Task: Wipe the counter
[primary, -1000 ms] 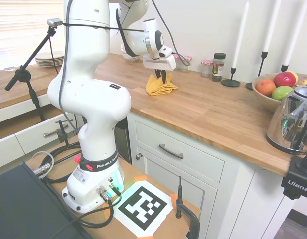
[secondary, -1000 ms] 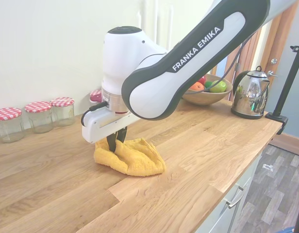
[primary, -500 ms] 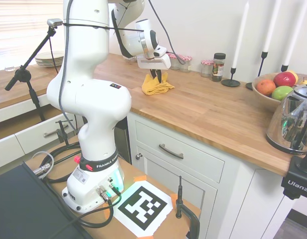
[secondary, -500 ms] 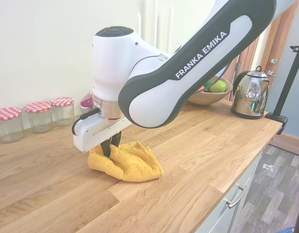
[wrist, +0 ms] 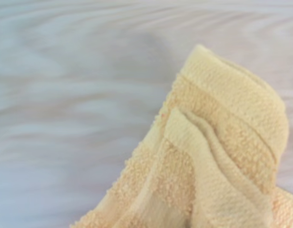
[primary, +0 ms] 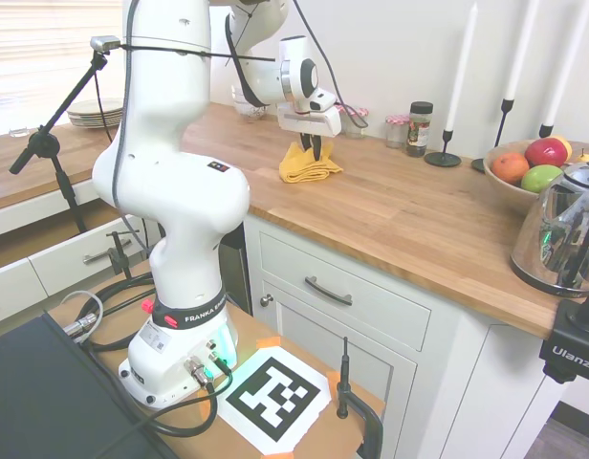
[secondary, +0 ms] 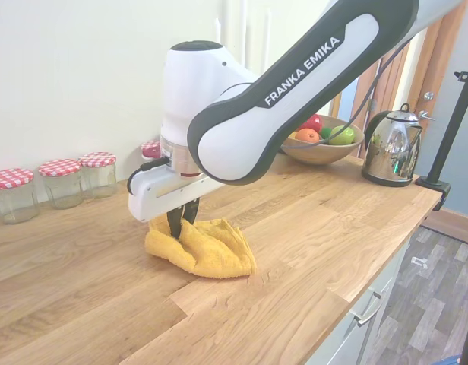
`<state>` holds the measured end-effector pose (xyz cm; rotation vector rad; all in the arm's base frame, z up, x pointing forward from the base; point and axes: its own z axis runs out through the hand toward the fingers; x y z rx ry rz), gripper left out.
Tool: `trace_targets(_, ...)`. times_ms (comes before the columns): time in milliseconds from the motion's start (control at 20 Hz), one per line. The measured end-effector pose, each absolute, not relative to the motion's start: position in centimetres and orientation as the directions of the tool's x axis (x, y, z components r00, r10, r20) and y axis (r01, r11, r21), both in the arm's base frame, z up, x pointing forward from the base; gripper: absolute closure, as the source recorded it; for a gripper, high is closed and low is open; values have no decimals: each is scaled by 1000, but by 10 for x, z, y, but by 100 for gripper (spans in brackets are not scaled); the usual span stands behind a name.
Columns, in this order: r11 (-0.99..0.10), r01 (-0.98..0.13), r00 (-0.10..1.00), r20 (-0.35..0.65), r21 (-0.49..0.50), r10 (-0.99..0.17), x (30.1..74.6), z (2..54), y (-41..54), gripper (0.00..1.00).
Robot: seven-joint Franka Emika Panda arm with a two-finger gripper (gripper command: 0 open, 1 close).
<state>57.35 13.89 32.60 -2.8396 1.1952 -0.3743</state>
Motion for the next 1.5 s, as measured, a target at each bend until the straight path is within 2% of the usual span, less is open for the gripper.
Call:
trace_targets(350, -646, -749, 626, 159, -148, -763, 586, 329, 21, 100)
trace_targets(700, -589, -788, 575, 128, -178, -808, 579, 329, -88, 100)
trace_targets(1350, -512, -838, 496, 128, -190, -859, 550, 330, -200, 100)
trace_targets(1400, -508, -840, 492, 127, -191, -861, 549, 330, -202, 0)
trace_targets(1500, -503, -842, 487, 124, -194, -864, 549, 330, -202, 0)
